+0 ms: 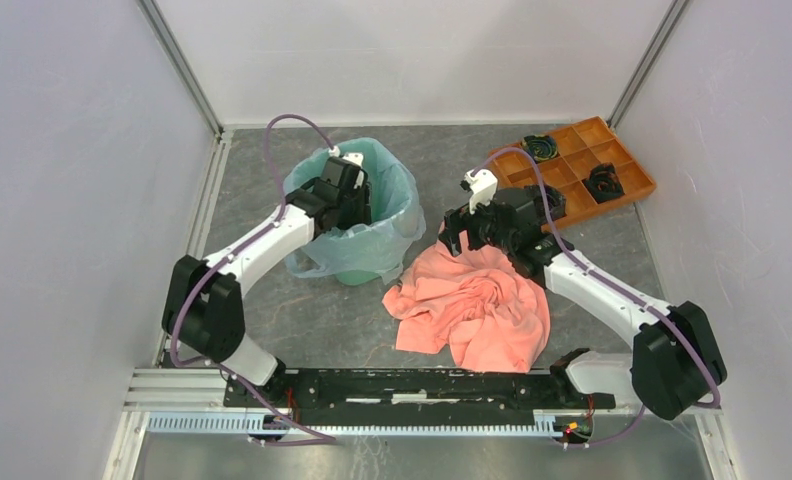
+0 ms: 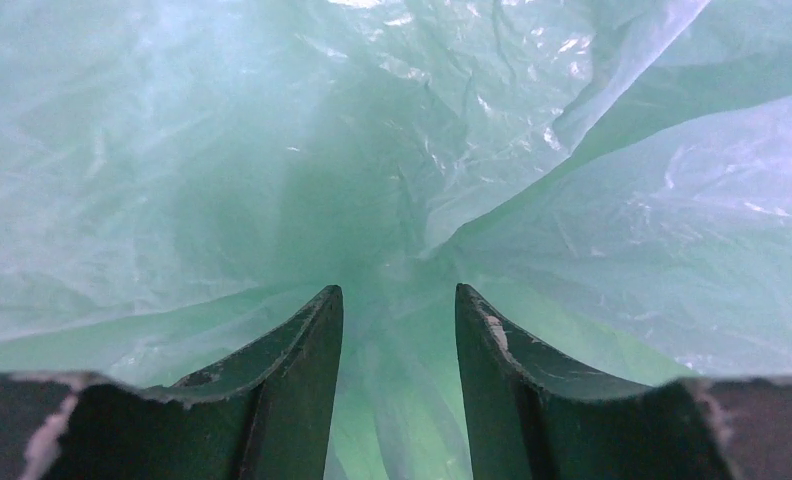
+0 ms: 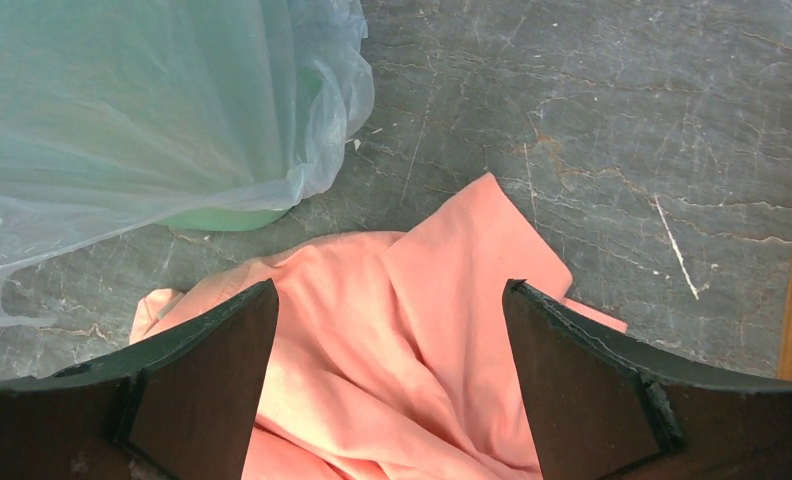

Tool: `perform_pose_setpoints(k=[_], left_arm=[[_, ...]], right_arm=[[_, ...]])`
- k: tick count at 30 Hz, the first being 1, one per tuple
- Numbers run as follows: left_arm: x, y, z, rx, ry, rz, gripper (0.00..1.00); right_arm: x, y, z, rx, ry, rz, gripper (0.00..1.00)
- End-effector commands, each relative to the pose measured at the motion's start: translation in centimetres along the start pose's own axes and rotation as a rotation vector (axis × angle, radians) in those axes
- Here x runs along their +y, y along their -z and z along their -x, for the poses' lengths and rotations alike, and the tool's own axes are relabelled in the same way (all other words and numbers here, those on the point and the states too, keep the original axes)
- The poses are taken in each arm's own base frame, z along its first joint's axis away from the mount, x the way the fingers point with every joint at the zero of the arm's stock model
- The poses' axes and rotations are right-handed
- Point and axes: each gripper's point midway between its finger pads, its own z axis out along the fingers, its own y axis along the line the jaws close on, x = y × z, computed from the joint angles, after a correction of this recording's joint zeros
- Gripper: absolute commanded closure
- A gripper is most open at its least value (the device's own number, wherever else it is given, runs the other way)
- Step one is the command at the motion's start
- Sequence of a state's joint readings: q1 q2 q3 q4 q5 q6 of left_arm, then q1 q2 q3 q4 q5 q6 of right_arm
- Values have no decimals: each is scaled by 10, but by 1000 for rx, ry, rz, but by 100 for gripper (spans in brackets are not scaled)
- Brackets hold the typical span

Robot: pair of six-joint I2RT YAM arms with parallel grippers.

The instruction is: Put the trash bags into the trash bin

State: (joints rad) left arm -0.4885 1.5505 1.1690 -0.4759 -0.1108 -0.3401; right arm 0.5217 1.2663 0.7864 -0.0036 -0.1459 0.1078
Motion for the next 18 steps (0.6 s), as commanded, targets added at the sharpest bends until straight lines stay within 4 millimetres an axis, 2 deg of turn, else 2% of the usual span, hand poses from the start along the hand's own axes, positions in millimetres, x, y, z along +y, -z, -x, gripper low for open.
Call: perform_pose_setpoints(k=[1, 7, 9, 13, 18], left_arm=[[-4, -16, -11, 36, 38, -13, 48], [3, -50, -42, 104, 49, 26, 49], [3, -56, -47, 118, 49, 37, 51], [4, -51, -35, 77, 44, 57, 50], [-2, -31, -8, 23, 36, 37, 44]], right_arm=[[6, -3, 11, -41, -7, 31, 10], [4, -1, 11, -45, -6, 22, 10], [4, -1, 9, -39, -7, 24, 10], [6, -2, 3, -29, -10, 34, 10], [8, -4, -2, -22, -21, 48, 10]])
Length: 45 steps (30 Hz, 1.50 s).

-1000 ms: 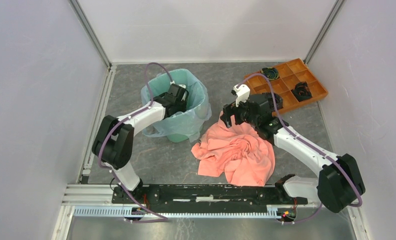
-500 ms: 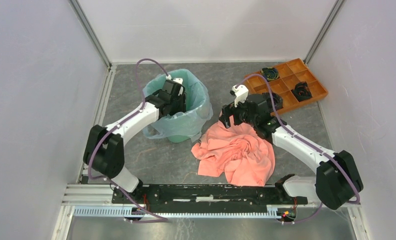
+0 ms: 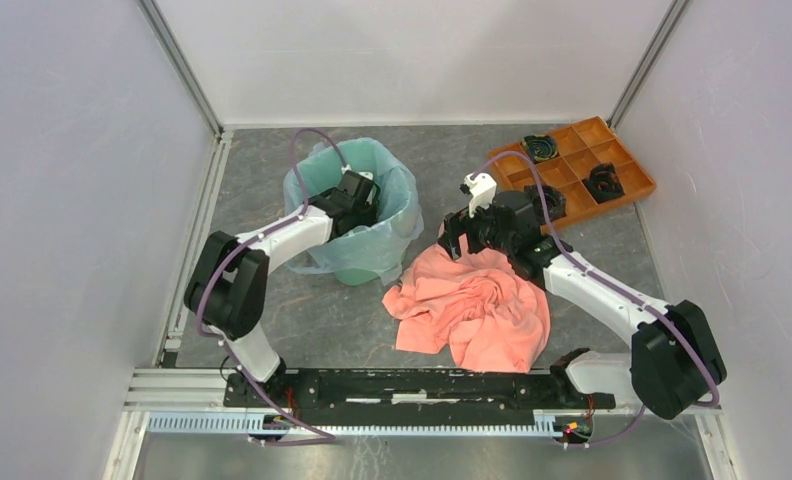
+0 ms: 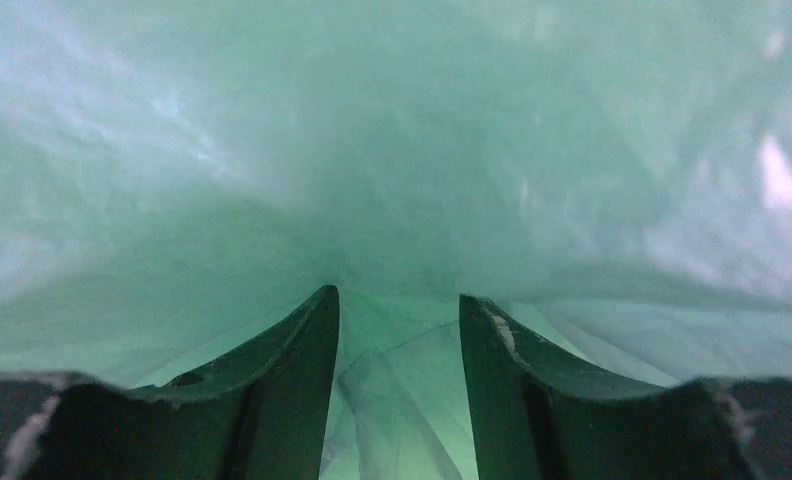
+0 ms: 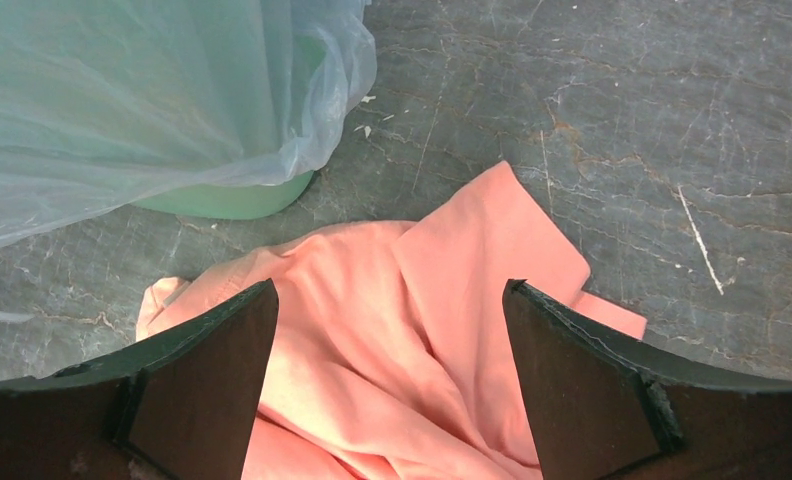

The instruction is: Put the trash bags into the trash bin

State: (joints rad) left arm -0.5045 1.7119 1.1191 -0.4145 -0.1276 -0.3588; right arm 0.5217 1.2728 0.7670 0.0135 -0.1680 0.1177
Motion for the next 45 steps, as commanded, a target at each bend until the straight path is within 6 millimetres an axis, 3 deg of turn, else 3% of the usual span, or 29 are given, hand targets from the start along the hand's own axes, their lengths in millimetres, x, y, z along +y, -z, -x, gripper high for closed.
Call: perform_pose_setpoints(k=[1, 7, 9, 13, 17, 20, 23, 27, 31, 36, 40, 45], left_arm=[[-10, 33, 44, -122, 49, -35, 42], [-12, 76, 65, -217, 60, -72, 22], [-12, 87, 69, -244, 63, -83, 19], [-16, 112, 77, -294, 72, -129, 16], [-33, 154, 93, -372, 62, -247, 1], [-42, 198, 109, -446, 40, -323, 0], [-38, 238, 118, -541, 29, -346, 0], [-31, 285, 119, -666, 16, -383, 0], [-20, 319, 111, -786, 5, -399, 0], [3, 362, 103, -937, 16, -364, 0], [16, 390, 97, -1021, 12, -348, 0], [29, 408, 88, -1056, 10, -313, 0]], right_arm=[[5, -2, 5, -31, -8, 29, 10], [13, -5, -4, -15, 28, 66, 7], [20, -8, -9, -7, 54, 84, 2], [40, -15, -19, 8, 123, 133, 2], [63, -24, -27, -17, 165, 174, 2], [77, -29, -29, -73, 162, 195, 2], [82, -35, -28, -110, 142, 187, 2], [82, -41, -22, -157, 131, 160, 2], [83, -48, -18, -206, 171, 175, 2], [99, -60, -7, -272, 296, 257, 2], [114, -81, 13, -312, 286, 286, 2], [140, -122, 45, -373, 184, 266, 2]])
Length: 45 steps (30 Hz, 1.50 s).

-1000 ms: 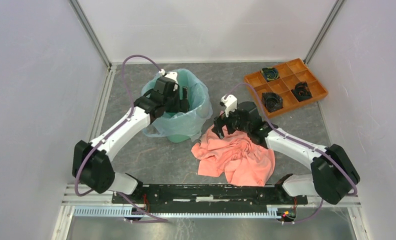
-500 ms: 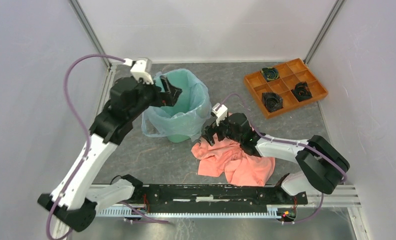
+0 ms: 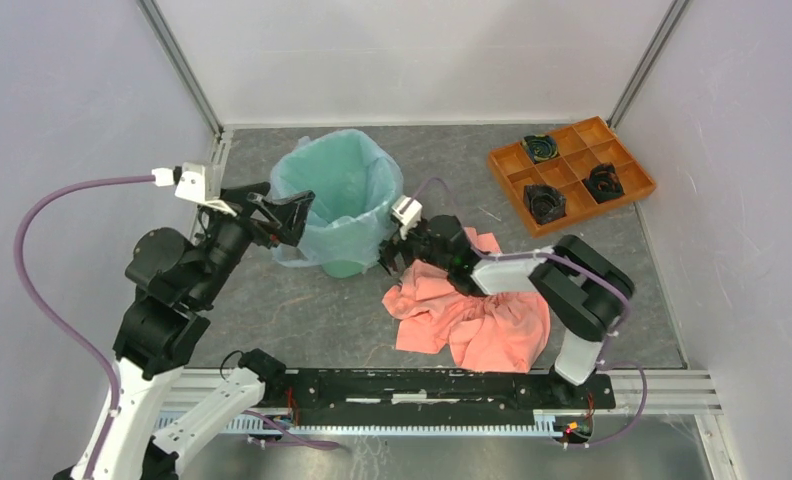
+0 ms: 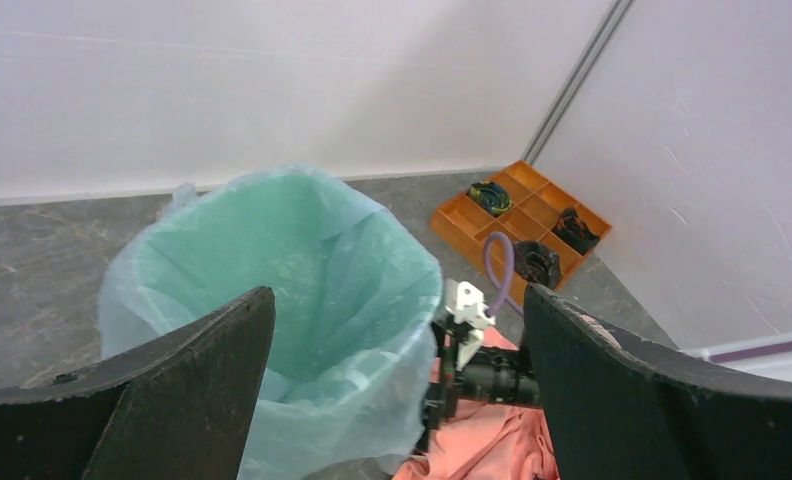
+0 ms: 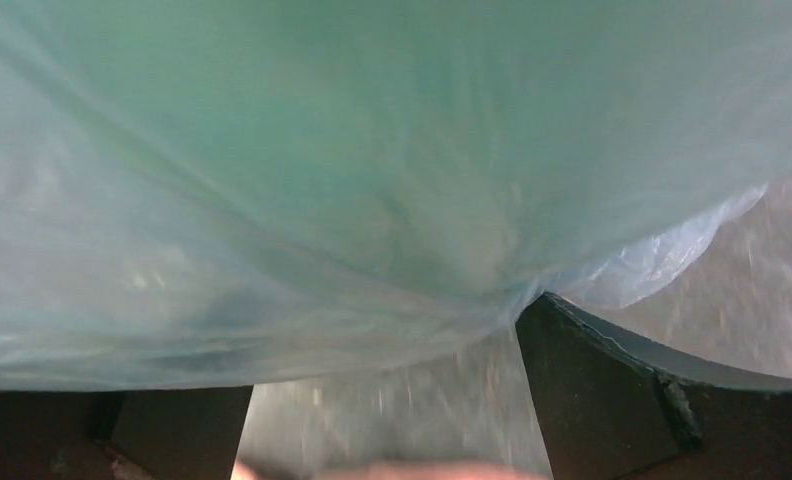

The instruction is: Put the trash bags into the trash bin

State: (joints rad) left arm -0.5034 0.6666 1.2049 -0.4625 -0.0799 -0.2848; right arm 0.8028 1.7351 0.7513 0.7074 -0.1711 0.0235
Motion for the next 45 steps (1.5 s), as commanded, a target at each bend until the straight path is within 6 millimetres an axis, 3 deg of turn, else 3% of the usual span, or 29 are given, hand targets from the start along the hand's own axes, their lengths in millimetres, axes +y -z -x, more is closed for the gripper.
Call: perform_pose_setpoints(k=[1, 7, 13, 15, 16, 20, 24, 25, 26, 28, 29, 30, 31, 33, 35, 37, 41, 43, 45], left_arm=[[8, 10, 13, -29, -67, 36, 0], [-3, 31, 20, -29, -40, -19, 0], [4, 50, 30, -42, -73, 23, 0], [6, 53, 34, -41, -84, 33, 0], [6, 54, 35, -38, -87, 37, 0], [3, 53, 37, -17, -86, 27, 0], [-5, 44, 31, 12, -57, -6, 0], [-6, 41, 30, 13, -48, -12, 0], [-8, 39, 30, 9, -38, -22, 0], [-10, 36, 29, -1, -25, -32, 0], [-10, 35, 29, -10, -22, -32, 0], [-7, 33, 28, -18, -21, -22, 0], [-5, 33, 29, -31, -21, -11, 0], [2, 29, 27, -51, -24, 21, 0], [8, 25, 24, -66, -18, 50, 0], [11, 19, 23, -85, -10, 63, 0], [18, 8, 17, -102, -3, 92, 0], [22, 6, 17, -119, -3, 113, 0], [26, 4, 19, -131, -10, 137, 0]], right_arm=[[5, -52, 62, -168, -36, -59, 2], [-3, -143, 97, -231, -134, -196, 2], [6, -231, 114, -331, -160, -253, 2], [7, -252, 129, -414, -197, -261, 2], [5, -255, 142, -479, -217, -268, 2], [-14, -254, 138, -574, -318, -373, 2], [-4, -247, 153, -562, -281, -320, 2], [-2, -241, 161, -552, -267, -310, 2], [-1, -237, 156, -514, -246, -305, 2], [5, -210, 176, -481, -218, -278, 2], [7, -196, 169, -446, -207, -271, 2], [7, -174, 175, -435, -201, -268, 2], [7, -154, 163, -394, -193, -276, 2], [6, -105, 172, -363, -167, -284, 2], [2, -67, 149, -264, -125, -304, 2], [-4, -17, 146, -213, -97, -333, 2], [-21, 68, 117, -68, -17, -418, 2], [-34, 108, 117, -16, 32, -501, 2], [-51, 151, 134, 13, 74, -610, 2]])
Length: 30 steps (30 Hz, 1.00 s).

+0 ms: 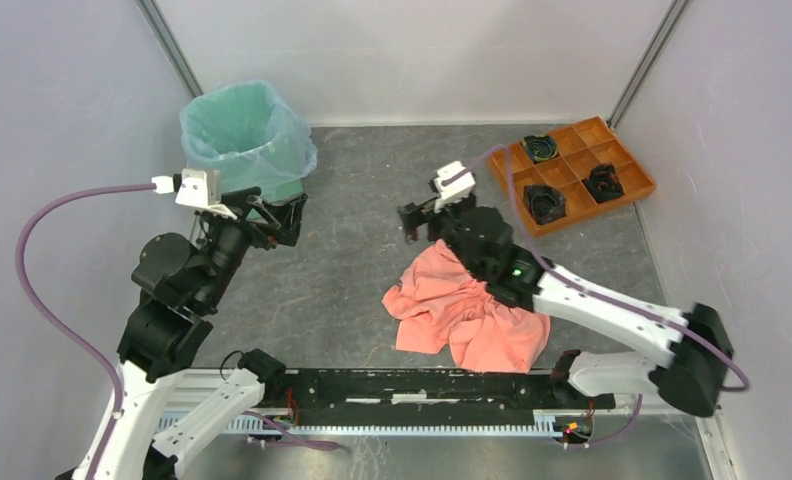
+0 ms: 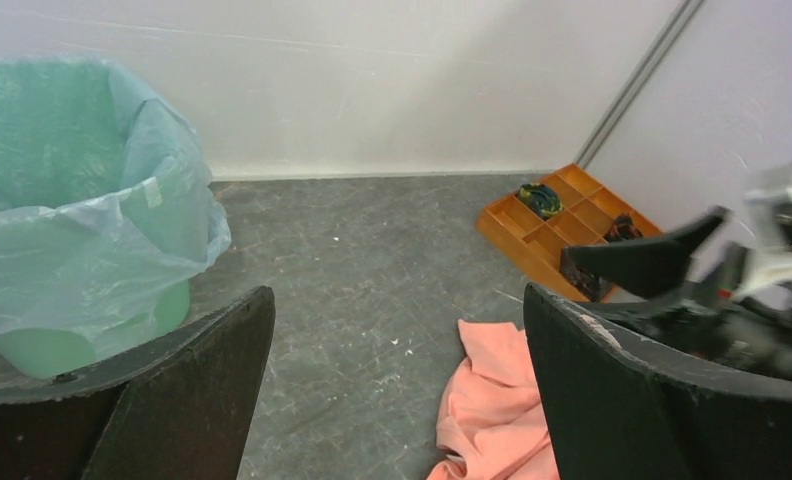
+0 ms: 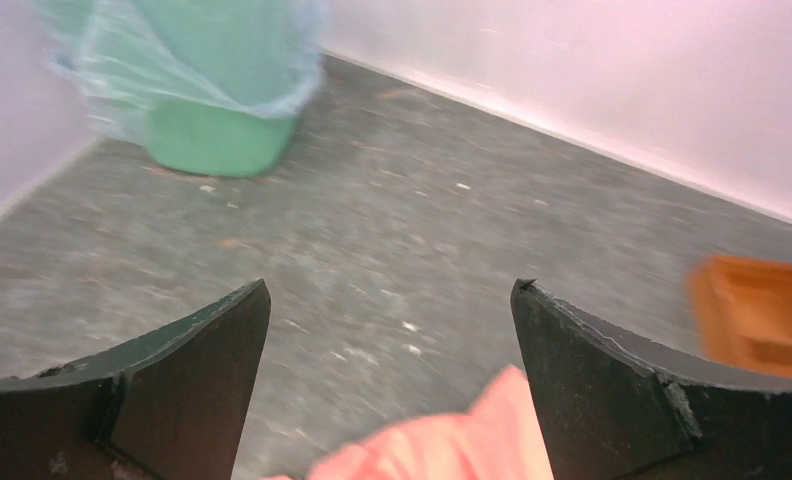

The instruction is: Put the trash bags into the trash bin

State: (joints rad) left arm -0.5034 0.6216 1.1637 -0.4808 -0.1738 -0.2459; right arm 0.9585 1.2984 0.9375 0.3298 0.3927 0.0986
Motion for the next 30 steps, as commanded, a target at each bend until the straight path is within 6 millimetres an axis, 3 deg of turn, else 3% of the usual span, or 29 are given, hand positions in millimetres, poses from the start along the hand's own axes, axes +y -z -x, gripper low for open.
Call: perform_pose_setpoints(k=[1, 3, 6, 11, 17, 30], left_arm=[[8, -6, 26, -117, 34, 63, 0], [12, -3, 33, -124, 34, 89, 0], [17, 2, 40, -146, 20, 117, 0], [22, 10, 58, -203, -6, 143, 0], [23, 16, 74, -219, -43, 151, 0], [25, 20, 72, -221, -54, 155, 0]], right_arm=[[-71, 62, -5, 207, 251, -229, 2], [-95, 90, 34, 180, 292, -310, 2], [-111, 124, 84, 96, 320, -316, 2], [-131, 162, 128, -22, 288, -366, 2], [-147, 178, 148, -50, 271, -448, 2], [-159, 189, 154, -66, 211, -526, 2]])
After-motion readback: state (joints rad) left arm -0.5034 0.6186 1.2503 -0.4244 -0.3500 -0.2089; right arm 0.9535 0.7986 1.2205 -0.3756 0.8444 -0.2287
